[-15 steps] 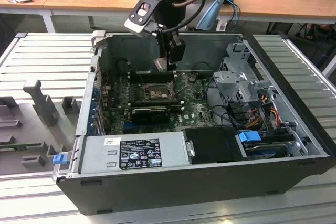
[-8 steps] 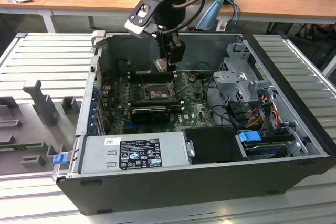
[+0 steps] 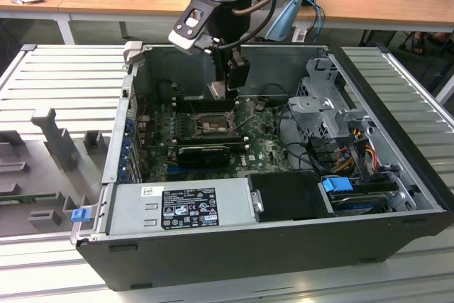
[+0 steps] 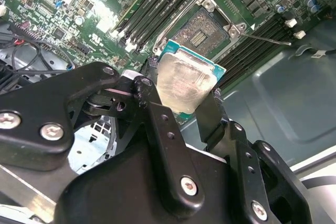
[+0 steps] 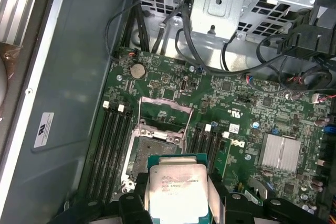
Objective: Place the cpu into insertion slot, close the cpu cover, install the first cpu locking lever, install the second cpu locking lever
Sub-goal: 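Place the cpu into insertion slot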
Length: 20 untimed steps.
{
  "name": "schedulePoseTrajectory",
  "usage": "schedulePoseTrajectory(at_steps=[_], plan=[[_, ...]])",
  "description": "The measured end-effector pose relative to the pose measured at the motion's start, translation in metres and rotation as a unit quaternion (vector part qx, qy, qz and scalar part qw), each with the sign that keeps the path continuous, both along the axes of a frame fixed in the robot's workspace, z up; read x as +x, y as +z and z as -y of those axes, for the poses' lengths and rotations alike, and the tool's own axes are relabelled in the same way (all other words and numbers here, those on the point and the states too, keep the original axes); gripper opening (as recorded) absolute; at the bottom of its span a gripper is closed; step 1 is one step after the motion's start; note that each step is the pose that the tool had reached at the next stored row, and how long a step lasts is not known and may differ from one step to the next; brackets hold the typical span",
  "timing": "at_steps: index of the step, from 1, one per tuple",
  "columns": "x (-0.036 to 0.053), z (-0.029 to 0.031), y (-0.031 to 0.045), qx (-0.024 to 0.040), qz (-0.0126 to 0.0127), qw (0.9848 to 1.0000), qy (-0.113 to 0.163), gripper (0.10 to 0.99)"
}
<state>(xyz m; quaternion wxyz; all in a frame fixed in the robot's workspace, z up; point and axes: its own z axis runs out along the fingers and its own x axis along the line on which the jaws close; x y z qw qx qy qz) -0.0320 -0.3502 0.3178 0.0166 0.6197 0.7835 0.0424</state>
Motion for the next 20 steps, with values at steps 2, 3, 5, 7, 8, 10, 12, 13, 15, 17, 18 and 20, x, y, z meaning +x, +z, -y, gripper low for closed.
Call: schedulePoseTrajectory(at_steps=[2, 3, 5, 7, 8, 10, 12, 13, 15, 17, 18, 20], plan=[[0.0, 0.0, -0.0008, 0.0, 0.0, 1.0, -0.001, 0.529], [0.0, 0.0, -0.0013, 0.0001, 0.0, 1.0, -0.001, 0.529], [0.0, 0.0, -0.0021, 0.0003, 0.0001, 1.0, -0.001, 0.529], [0.0, 0.0, -0.0027, 0.0003, 0.0, 1.0, -0.001, 0.529], [0.0, 0.0, -0.0031, 0.0003, 0.0, 1.0, -0.001, 0.529], [0.0, 0.0, -0.0038, 0.0003, 0.0, 1.0, -0.001, 0.529], [0.0, 0.0, -0.0049, 0.0002, 0.0, 1.0, -0.001, 0.529], [0.0, 0.0, -0.0054, 0.0003, 0.0, 1.0, -0.001, 0.529], [0.0, 0.0, -0.0075, 0.0003, 0.0, 1.0, -0.001, 0.529], [0.0, 0.0, -0.0087, 0.0002, 0.0, 1.0, -0.001, 0.529], [0.0, 0.0, -0.0091, 0.0003, 0.0, 1.0, -0.001, 0.529], [0.0, 0.0, -0.0103, 0.0003, 0.0, 1.0, -0.002, 0.529]])
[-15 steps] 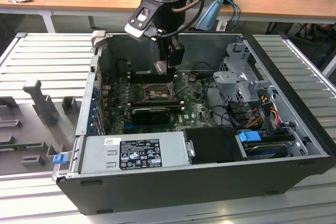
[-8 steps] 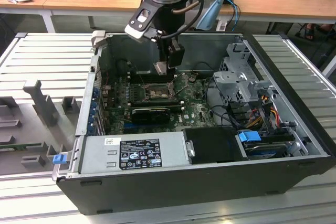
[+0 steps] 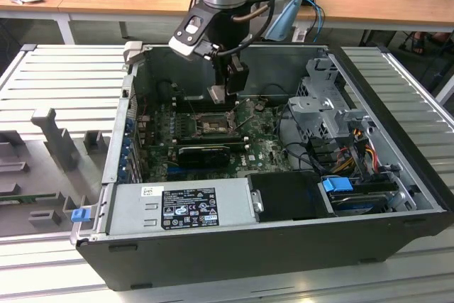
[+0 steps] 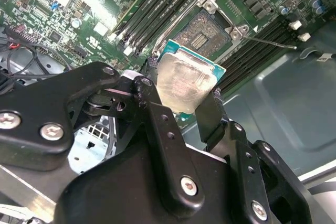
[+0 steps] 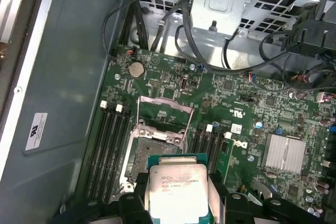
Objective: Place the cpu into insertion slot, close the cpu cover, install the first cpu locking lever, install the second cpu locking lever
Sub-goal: 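Place the cpu into insertion slot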
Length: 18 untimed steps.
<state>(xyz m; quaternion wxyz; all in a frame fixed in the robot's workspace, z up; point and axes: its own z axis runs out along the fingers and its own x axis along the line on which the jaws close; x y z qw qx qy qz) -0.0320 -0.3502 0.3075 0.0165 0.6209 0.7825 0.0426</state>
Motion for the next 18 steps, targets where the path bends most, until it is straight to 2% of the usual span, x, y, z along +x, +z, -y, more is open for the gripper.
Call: schedulePoseTrajectory(at_steps=[6, 9, 14, 16, 18], plan=[[-0.0007, -0.0004, -0.005, 0.0, 0.0, 1.0, -0.005, 0.529], [-0.001, -0.0004, -0.0101, 0.0, 0.0002, 0.9999, -0.016, 0.529], [-0.0017, -0.0005, -0.0214, 0.0, 0.0002, 0.9988, -0.048, 0.529], [-0.0017, -0.0005, -0.0277, 0.0, 0.0003, 0.9973, -0.073, 0.529], [-0.0017, -0.0005, -0.0342, 0.0, 0.0004, 0.9951, -0.099, 0.529]])
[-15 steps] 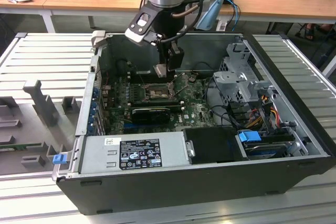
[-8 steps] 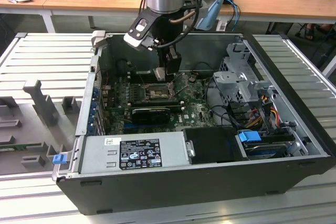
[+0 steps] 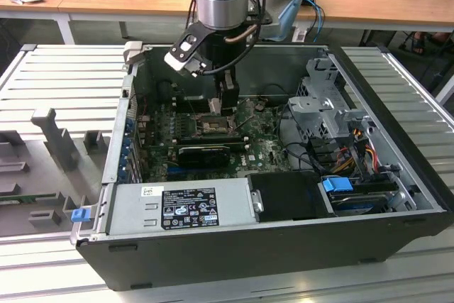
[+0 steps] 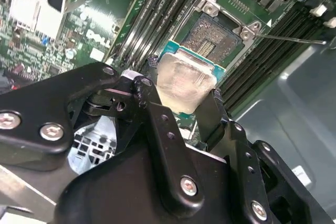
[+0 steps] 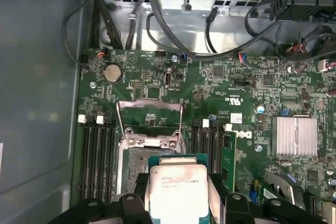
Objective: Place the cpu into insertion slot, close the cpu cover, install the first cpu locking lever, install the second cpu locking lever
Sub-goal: 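Place the cpu into insertion slot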
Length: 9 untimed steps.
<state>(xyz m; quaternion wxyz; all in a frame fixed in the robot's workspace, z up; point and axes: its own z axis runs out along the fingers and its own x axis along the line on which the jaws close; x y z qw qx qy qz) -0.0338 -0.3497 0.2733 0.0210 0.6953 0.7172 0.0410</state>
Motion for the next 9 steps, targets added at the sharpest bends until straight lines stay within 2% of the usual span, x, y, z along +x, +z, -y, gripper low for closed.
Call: schedulePoseTrajectory(at_steps=[4, 7, 9], plan=[[-0.0026, 0.0, -0.0085, -0.0001, 0.0, 0.9998, -0.019, 0.529], [-0.017, 0.0, -0.0168, -0.0001, 0.0, 0.9998, -0.019, 0.529], [-0.0182, -0.0007, -0.021, 0.0, 0.0, 0.9998, -0.019, 0.529]])
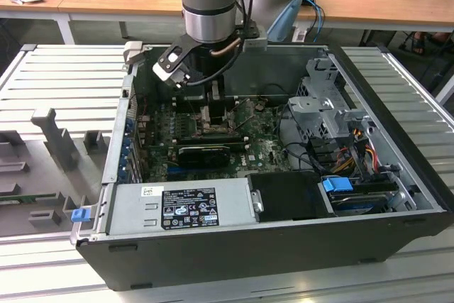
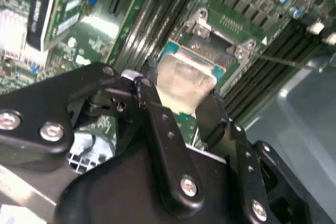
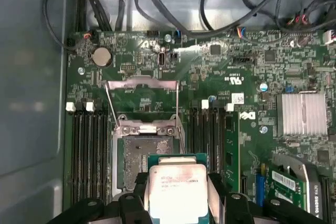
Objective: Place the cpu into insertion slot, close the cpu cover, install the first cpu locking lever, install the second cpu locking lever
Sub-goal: 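Place the cpu into insertion slot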
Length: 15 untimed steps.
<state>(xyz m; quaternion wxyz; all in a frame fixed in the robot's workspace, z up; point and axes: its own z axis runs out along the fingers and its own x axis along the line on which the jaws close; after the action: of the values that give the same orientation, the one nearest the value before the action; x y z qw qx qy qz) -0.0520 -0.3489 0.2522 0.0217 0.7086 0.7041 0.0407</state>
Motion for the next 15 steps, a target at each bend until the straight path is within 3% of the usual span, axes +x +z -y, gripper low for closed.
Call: schedulePoseTrajectory(at_steps=[5, 15], plan=[[0.0022, -0.0084, -0.0092, -0.0001, -0.0007, 1.0, 0.0, 0.529], [0.004, -0.0163, -0.0301, -0.0001, -0.0007, 1.0, -0.008, 0.529]])
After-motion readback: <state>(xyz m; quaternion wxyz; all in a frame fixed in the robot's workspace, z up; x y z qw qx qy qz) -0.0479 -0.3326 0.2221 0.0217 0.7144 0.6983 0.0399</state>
